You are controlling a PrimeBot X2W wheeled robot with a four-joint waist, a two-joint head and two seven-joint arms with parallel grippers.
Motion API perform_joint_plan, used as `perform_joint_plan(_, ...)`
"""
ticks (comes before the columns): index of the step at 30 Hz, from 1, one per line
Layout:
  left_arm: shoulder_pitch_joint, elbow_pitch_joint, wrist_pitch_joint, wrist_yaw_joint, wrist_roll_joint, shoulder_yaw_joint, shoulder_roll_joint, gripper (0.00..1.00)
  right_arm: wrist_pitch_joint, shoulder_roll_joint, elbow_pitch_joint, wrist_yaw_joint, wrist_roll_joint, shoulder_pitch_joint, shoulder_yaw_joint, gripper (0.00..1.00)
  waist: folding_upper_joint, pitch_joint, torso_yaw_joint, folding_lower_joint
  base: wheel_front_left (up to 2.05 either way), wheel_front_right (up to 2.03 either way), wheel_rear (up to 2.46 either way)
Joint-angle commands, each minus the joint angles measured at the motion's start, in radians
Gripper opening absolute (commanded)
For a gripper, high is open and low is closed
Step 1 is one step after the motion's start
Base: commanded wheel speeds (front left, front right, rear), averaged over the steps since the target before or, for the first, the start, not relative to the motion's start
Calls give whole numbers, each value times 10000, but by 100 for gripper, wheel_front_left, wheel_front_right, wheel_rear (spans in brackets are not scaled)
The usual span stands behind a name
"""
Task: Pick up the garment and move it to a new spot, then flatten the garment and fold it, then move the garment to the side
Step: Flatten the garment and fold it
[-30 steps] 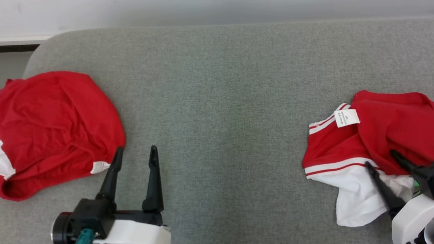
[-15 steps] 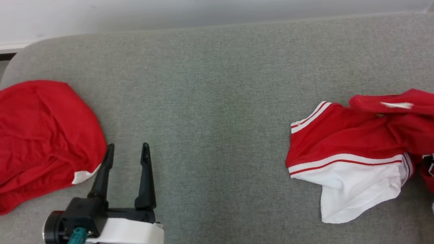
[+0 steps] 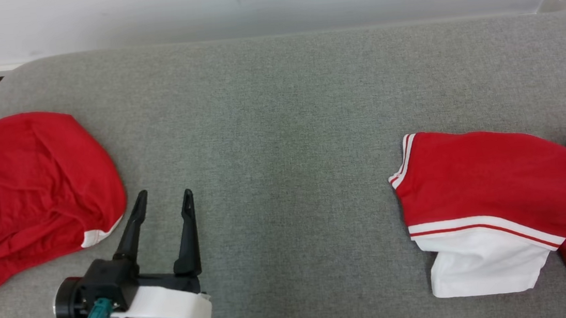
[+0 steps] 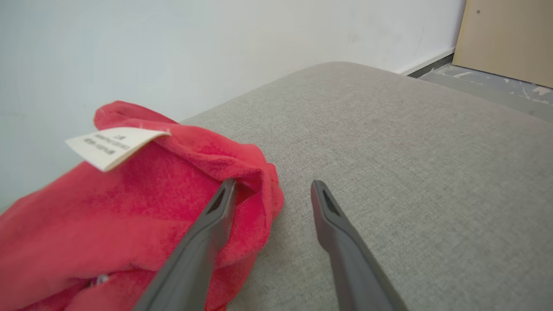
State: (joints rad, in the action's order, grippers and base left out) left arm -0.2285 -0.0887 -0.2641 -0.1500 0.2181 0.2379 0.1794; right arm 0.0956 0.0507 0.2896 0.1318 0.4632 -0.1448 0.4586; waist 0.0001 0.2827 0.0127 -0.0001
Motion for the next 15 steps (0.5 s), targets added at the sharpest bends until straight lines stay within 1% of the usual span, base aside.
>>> perform_joint_plan(1,70,-8,-3,-5,3,-8,44,100,390,13,7,-22,-118,-174,-122,100,-1,9,11,1,0,0,0)
perform_joint_plan(2,70,-8,-3,-5,3,-8,44,100,390,13,7,-22,-118,-174,-122,100,-1,9,11,1,0,0,0)
perform_joint_plan(5,103,11,-3,-27,11,-46,77,100,922,10,-502,-22,-555,-173,-384,100,-1,18,32,1,0,0,0)
perform_joint_plan(8,147,33,-3,-77,22,-92,90,100,1096,5,-1440,-22,-1445,-31,-856,100,-1,13,31,1,0,0,0)
perform_joint_plan(12,203,59,-3,-111,13,-130,107,100,681,88,-2724,-22,-2545,130,-1777,100,-1,-53,43,1,0,0,0)
perform_joint_plan(15,282,32,-3,-122,-1,-112,111,100,185,146,-3421,-22,-2878,377,-2474,100,-1,-188,120,1,0,0,0)
